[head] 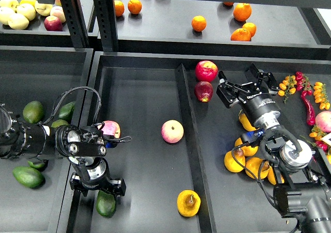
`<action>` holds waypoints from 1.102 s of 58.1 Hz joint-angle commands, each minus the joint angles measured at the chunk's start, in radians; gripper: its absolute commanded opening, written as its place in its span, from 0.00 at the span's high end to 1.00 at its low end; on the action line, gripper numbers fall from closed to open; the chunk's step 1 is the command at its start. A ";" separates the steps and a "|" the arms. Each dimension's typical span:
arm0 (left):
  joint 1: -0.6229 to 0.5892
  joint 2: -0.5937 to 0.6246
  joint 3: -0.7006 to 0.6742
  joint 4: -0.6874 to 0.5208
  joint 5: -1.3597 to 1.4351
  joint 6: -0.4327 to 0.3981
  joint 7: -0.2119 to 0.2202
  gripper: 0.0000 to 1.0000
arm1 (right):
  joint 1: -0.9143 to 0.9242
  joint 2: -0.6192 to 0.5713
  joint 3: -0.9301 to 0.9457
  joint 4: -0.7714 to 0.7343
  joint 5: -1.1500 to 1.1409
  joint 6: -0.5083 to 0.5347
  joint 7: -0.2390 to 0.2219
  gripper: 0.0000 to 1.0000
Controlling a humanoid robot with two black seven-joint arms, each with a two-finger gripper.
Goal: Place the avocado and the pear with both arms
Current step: 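Lower left gripper onto the avocado and close on it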
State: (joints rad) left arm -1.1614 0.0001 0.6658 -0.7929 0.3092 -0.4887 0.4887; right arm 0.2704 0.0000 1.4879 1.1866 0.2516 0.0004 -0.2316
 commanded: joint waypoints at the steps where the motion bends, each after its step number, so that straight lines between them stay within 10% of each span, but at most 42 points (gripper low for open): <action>1: 0.000 0.000 -0.002 0.006 -0.002 0.000 0.000 0.19 | 0.000 0.000 0.000 0.001 0.000 0.001 0.000 0.01; 30: 0.023 0.000 -0.043 0.035 -0.024 0.000 0.000 0.72 | -0.005 0.000 0.000 0.002 0.000 0.004 0.000 0.01; 64: -0.104 0.000 -0.244 0.060 -0.027 0.000 0.000 0.79 | -0.010 0.000 0.011 0.056 0.008 0.007 0.003 0.01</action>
State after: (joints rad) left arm -1.2408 0.0000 0.4498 -0.7354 0.2824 -0.4887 0.4886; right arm 0.2616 0.0000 1.4998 1.2404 0.2598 0.0077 -0.2285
